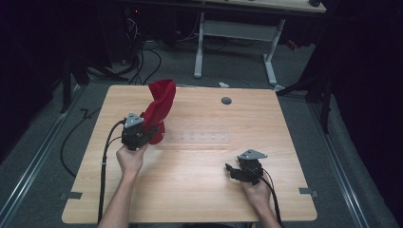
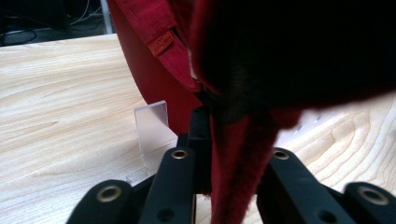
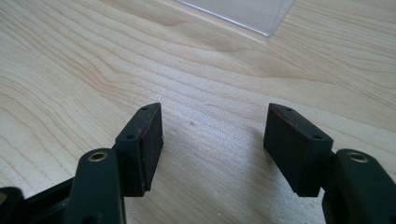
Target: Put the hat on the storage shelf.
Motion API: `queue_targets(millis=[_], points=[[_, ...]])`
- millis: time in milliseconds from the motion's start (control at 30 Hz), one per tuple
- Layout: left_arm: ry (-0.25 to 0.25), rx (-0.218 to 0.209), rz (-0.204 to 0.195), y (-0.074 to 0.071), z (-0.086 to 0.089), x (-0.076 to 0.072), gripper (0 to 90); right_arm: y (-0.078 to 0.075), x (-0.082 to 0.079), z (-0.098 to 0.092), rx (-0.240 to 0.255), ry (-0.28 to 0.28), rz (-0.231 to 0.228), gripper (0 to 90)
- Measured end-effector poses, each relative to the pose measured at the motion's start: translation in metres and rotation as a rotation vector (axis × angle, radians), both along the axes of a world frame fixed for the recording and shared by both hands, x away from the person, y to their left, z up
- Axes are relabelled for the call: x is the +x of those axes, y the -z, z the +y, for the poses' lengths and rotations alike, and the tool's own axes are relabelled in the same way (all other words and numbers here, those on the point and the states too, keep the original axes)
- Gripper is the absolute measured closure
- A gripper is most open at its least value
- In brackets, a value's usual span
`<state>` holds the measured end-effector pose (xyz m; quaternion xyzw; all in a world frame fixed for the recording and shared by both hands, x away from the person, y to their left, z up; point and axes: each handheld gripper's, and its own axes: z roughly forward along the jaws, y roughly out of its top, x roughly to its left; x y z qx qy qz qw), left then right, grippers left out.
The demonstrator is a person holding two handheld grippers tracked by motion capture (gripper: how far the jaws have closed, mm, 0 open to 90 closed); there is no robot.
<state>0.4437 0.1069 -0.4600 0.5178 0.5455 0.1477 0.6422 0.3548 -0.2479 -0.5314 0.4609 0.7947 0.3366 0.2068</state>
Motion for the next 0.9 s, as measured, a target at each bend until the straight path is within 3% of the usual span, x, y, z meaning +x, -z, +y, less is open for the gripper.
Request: queue_targets(millis=[133,400,667,900], points=[[0.002,0.004,0.008,-0.001,0.000,-0.002,72.6,0.000,0.000,0.000,0.001,0.001,0.001,37.8],[-0.008,0.056,0.014,-0.001,-0.001,-0.007,49.6,0.000,0.000,0.000,0.000,0.000,0.000,37.8],[-0.022,0.047,0.002,-0.002,0.006,-0.017,42.7,0.000,0.000,0.000,0.000,0.000,0.000,37.7],[-0.008,0.063,-0.014,-0.008,0.006,-0.029,40.4,0.000,0.000,0.000,0.000,0.001,0.000,37.6]])
